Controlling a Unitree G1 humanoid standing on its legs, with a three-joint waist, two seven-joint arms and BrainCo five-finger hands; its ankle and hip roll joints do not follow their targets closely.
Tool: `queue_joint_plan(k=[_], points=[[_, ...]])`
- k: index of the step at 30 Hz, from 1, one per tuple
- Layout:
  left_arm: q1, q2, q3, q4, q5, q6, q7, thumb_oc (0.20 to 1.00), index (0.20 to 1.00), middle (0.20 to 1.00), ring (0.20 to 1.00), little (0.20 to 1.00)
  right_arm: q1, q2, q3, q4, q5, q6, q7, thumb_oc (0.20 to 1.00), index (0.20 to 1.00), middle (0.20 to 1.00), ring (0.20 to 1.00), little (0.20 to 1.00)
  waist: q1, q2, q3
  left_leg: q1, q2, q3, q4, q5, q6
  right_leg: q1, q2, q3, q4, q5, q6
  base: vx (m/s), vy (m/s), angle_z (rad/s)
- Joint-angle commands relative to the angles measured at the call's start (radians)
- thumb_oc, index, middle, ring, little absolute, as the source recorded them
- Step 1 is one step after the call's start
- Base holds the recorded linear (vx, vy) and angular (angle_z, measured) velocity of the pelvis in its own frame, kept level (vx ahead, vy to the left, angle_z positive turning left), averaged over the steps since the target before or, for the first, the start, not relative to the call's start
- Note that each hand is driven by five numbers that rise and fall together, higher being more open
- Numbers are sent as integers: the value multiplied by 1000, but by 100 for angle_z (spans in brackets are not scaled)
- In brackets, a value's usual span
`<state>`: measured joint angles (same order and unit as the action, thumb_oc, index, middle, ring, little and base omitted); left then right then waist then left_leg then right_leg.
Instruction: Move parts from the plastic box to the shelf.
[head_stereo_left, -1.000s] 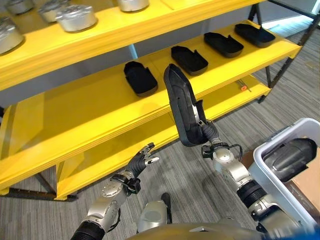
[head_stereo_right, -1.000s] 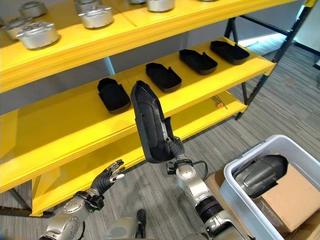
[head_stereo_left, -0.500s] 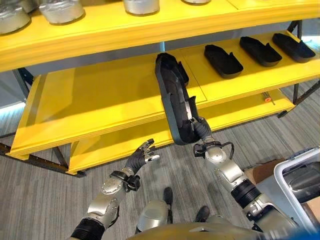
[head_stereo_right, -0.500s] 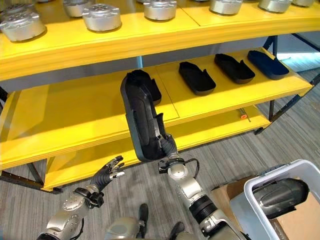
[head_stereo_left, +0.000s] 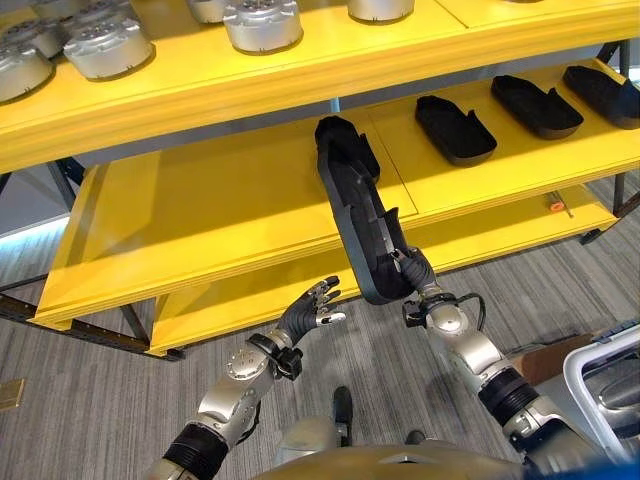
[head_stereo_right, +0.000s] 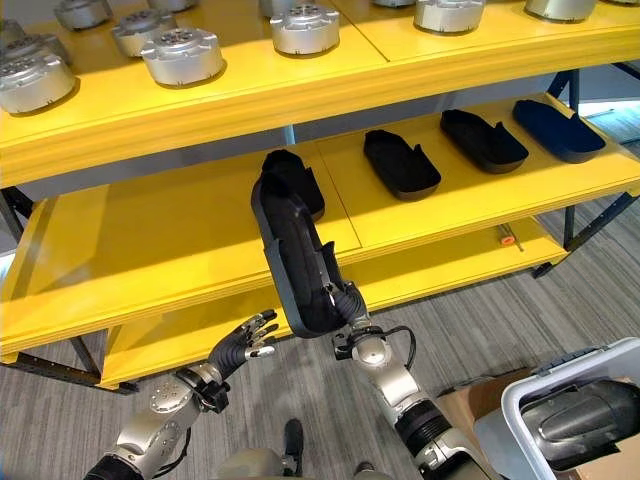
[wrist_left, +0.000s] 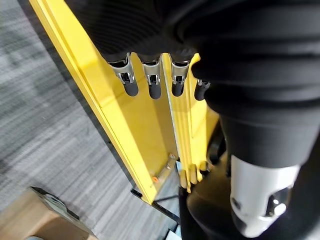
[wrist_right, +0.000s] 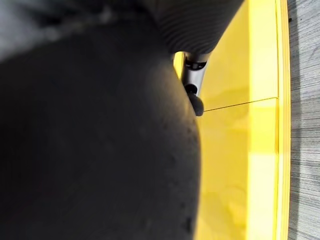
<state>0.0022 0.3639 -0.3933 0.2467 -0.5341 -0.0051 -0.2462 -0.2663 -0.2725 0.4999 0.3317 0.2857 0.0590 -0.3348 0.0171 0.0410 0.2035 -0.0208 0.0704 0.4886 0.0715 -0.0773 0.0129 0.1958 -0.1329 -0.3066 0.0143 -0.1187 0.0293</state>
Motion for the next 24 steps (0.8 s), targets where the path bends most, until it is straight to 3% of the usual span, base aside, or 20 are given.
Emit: queue_joint_plan(k=[1, 3, 5, 8, 9, 11, 15, 18, 20, 24], points=[[-46, -10, -17, -14, 3, -35, -60, 1000, 1000, 1000, 1000, 1000, -112, 35, -42, -44, 4, -87, -21, 200, 200, 200, 200, 200, -10, -1, 5, 49, 106, -88, 166, 53, -55, -199, -7, -10, 144, 50, -4, 19, 227, 99], [-52, -16, -19, -12, 2, -29, -52, 1000, 1000, 1000, 1000, 1000, -127, 32, -41, -36, 7, -82, -15, 200, 200, 200, 200, 200, -4, 7, 2, 55, 105, -138, 117, 70, -68, -205, -12, 7, 147, 54, 2, 53, 249, 35], [-54, -22, -21, -14, -14, -23, -41, 1000, 1000, 1000, 1000, 1000, -139, 22, -40, -40, 12, -60, -8, 200, 200, 200, 200, 200, 0, 18, -4, 61, 136, -193, 47, 114, -96, -208, -24, 32, 144, 55, 13, 109, 351, 1], [-42, -22, -22, -26, -26, -20, -54, 1000, 1000, 1000, 1000, 1000, -128, 7, -42, -61, 4, -45, -1, 200, 200, 200, 200, 200, -2, 32, -3, 56, 191, -215, 15, 177, -125, -199, -57, 45, 166, 38, 26, 109, 385, 1], [-40, -20, -22, -29, -36, -13, -63, 1000, 1000, 1000, 1000, 1000, -119, 1, -45, -68, 4, -44, 1, 200, 200, 200, 200, 200, -3, 34, -1, 53, 190, -216, 18, 158, -121, -199, -74, 46, 185, 29, 32, 136, 521, 2], [-41, -12, -27, -28, -15, -5, -56, 1000, 1000, 1000, 1000, 1000, -98, -8, -58, -73, 13, -53, 6, 200, 200, 200, 200, 200, -8, 35, 4, 63, 176, -212, 23, 116, -110, -198, -105, 48, 228, 16, 45, 125, 472, -7], [-28, 10, -31, -13, 25, -26, -41, 1000, 1000, 1000, 1000, 1000, -59, -8, -61, -91, 16, -65, 15, 200, 200, 200, 200, 200, 0, 31, 2, 88, 148, -210, 0, 105, -95, -180, -127, 35, 243, 19, 67, 109, 349, 7], [-20, 37, -27, -20, 60, -47, -26, 1000, 1000, 1000, 1000, 1000, -41, -1, -54, -102, 19, -66, -7, 200, 200, 200, 200, 200, 17, 27, 5, 96, 108, -222, -12, 98, -66, -170, -129, 31, 242, 26, 81, 54, 345, 2], [-5, 64, -6, -29, 46, -62, -5, 1000, 1000, 1000, 1000, 1000, -45, 21, -52, -92, 27, -72, -19, 200, 200, 200, 200, 200, 48, 23, 12, 98, 61, -233, -25, 92, -27, -170, -128, 19, 266, 38, 94, -59, 426, 11], [4, 69, 17, -35, 44, -69, -5, 1000, 1000, 1000, 1000, 1000, -46, 39, -47, -85, 33, -71, -21, 200, 200, 200, 200, 200, 75, 14, 16, 101, 23, -231, -40, 87, 0, -182, -140, 6, 318, 69, 103, -51, 251, 19]])
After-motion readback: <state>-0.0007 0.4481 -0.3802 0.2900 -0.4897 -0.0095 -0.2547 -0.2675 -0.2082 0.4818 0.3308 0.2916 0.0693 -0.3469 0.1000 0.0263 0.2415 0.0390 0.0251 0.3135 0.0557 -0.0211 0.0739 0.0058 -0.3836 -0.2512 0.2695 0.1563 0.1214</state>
